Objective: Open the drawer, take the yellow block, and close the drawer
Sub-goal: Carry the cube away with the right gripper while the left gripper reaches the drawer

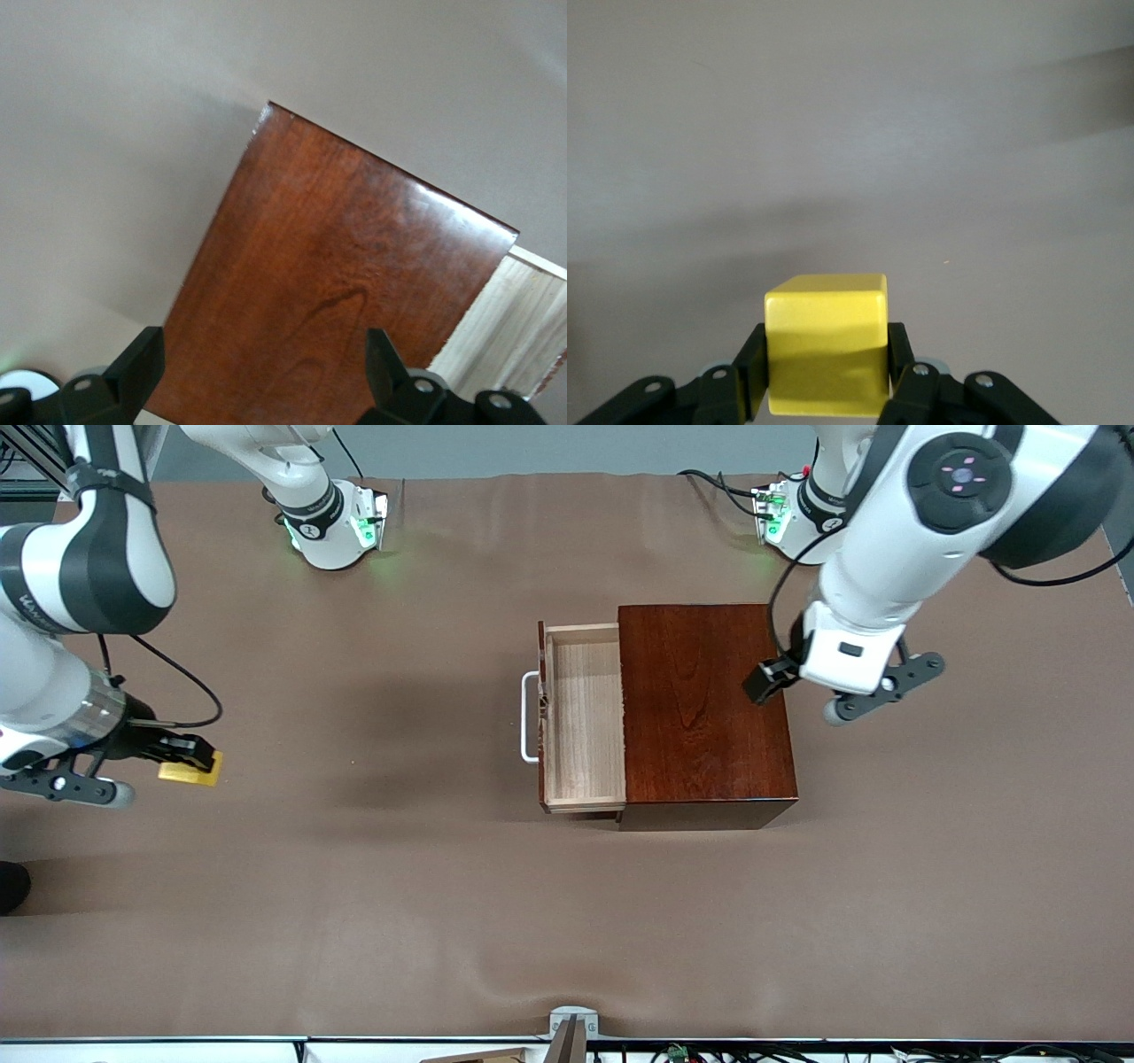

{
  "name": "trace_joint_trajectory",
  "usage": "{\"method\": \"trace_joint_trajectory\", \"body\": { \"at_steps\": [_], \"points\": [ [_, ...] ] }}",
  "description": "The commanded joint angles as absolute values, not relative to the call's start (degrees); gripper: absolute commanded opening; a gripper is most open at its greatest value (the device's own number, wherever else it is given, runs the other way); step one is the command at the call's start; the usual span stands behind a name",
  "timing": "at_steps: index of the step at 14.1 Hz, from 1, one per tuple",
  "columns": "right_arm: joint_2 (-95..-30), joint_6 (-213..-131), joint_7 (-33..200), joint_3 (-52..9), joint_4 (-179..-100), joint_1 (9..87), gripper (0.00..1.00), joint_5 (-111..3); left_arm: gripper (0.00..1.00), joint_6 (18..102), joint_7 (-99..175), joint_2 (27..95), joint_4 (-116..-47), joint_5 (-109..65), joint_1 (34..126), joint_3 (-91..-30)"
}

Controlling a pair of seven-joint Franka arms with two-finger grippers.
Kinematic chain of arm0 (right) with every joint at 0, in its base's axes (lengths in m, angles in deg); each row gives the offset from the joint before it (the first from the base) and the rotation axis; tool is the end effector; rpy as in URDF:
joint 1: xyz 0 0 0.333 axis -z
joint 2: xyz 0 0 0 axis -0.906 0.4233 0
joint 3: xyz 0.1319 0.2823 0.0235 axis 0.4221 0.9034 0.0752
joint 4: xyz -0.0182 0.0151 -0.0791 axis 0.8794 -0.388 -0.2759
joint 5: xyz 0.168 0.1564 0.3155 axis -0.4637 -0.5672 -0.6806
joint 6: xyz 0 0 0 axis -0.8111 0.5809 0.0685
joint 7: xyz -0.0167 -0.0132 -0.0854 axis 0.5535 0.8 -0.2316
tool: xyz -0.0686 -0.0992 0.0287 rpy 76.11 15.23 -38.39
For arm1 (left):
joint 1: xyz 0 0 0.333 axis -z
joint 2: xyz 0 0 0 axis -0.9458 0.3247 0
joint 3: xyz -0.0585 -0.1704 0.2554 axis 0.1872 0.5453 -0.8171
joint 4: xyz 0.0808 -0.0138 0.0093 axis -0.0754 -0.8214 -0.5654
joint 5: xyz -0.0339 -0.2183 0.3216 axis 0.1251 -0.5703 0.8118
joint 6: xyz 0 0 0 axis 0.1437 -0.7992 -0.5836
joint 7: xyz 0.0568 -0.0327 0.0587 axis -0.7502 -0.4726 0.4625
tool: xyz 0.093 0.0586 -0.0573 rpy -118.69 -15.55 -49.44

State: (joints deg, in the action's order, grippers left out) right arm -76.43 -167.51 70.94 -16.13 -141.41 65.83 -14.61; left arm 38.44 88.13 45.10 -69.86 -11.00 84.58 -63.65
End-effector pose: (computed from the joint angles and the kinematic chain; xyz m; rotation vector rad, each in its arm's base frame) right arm 0.6083 -0.0130 0.4523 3.1006 -0.2063 0.0301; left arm 0.5378 -0.2768 0.5320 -3.0289 -0.7625 0.0656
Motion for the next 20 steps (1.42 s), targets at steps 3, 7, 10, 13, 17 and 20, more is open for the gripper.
{"method": "trace_joint_trajectory", "body": {
  "at_steps": [3, 7, 10, 13, 17, 20],
  "points": [
    [-78.8, -188.2, 81.0, -14.8, -158.4, 73.7, 0.38, -15.7, 1.00, 38.3, 103.4, 53.5, -61.0, -11.4, 92.4, -63.7],
    [-72.4, -198.0, 87.5, -14.8, -163.9, 77.3, 0.38, -22.5, 1.00, 44.4, 116.0, 58.8, -58.2, -11.1, 98.1, -64.2],
    [-67.5, -200.7, 88.4, -14.8, -164.0, 77.4, 0.38, -25.2, 1.00, 50.7, 126.6, 61.8, -57.8, -9.6, 102.2, -64.3],
    [-63.1, -207.0, 88.0, -14.6, -163.2, 75.7, 0.38, -27.4, 1.00, 55.8, 140.5, 66.1, -55.2, -8.2, 105.6, -64.4],
    [-58.0, -206.6, 87.2, -14.6, -156.4, 73.9, 0.36, -28.0, 1.00, 59.5, 158.2, 71.1, -53.5, -8.3, 110.8, -65.9],
    [-56.2, -206.5, 85.1, -14.6, -153.0, 73.0, 0.36, -28.0, 1.00, 61.5, 166.6, 74.0, -53.4, -8.4, 113.1, -67.0]
  ]
}}
